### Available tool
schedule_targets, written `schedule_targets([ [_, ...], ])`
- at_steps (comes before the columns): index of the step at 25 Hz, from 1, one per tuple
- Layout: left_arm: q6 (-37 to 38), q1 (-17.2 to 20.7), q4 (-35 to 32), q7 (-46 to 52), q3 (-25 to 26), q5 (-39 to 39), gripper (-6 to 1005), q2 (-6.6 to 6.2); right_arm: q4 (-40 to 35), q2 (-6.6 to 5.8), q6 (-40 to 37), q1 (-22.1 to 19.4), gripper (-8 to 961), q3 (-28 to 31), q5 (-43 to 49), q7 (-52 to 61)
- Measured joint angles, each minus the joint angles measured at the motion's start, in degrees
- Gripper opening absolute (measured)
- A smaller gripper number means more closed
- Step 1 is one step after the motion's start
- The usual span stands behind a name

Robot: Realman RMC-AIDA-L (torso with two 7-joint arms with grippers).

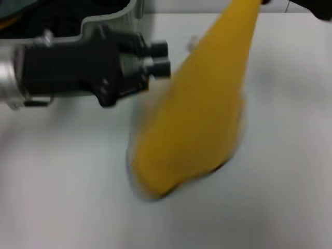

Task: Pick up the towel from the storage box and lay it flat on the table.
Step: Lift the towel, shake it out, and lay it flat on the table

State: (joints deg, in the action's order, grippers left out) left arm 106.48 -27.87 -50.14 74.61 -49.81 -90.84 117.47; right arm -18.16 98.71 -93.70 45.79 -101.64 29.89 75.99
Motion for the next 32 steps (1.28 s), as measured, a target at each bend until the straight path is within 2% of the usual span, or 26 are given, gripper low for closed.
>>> schedule_targets([
  [3,-2.56,0.9,0.02,-0.58,0.08,-2.71,250,0.66,-3.16,-2.79,6.03,4.44,11,0.07,7.27,4.58],
  [6,-3.61,1.98,0.04,-0.88,1.03,-2.02,272,0.68,-4.85,-4.71,7.91,9.4,11,1.35,17.91,9.78],
  [9,-3.62,2.85,0.05,-0.94,4.01,-1.21,293,0.98,-8.55,-5.07,7.58,13.14,11,6.03,32.89,14.46],
  [10,-3.6,3.17,0.07,-0.94,4.97,-0.73,346,1.18,-11.38,-4.84,7.26,13.55,11,7.94,37.54,15.9],
  [12,-3.55,3.66,0.46,-0.99,6.29,0.46,452,1.47,-18.33,-3.87,6.33,13.56,11,12.23,48.67,19.47],
  [14,-3.54,3.74,1.13,-1.06,6.52,1.11,452,1.46,-24.02,-2.29,4.29,12.74,11,17.21,57.02,21.47],
  [17,-3.49,3.44,1.83,-1.12,6.36,1.15,452,1.43,-34.24,2.23,-3.33,9.87,11,30.89,67.44,22.19],
  [19,-3.41,2.87,2.63,-1.18,6.19,1.16,452,1.57,-39.81,5.12,-8.55,7.61,11,40.84,69.35,21.14],
  [21,-3.33,2.46,2.97,-1.21,6.18,1.2,452,1.66,-43.41,7.04,-12.22,6.1,11,48.46,68.51,19.26],
  [24,-3.3,1.71,3.37,-1.22,6.2,1.21,452,1.75,-45.02,7.92,-14.04,4.88,11,53.13,64.78,17.43],
  [32,-4.16,-2.27,8.02,-2.65,6.22,0.01,453,1.15,-44.27,8.15,-14.82,5.08,11,53.84,61.05,13.27],
])
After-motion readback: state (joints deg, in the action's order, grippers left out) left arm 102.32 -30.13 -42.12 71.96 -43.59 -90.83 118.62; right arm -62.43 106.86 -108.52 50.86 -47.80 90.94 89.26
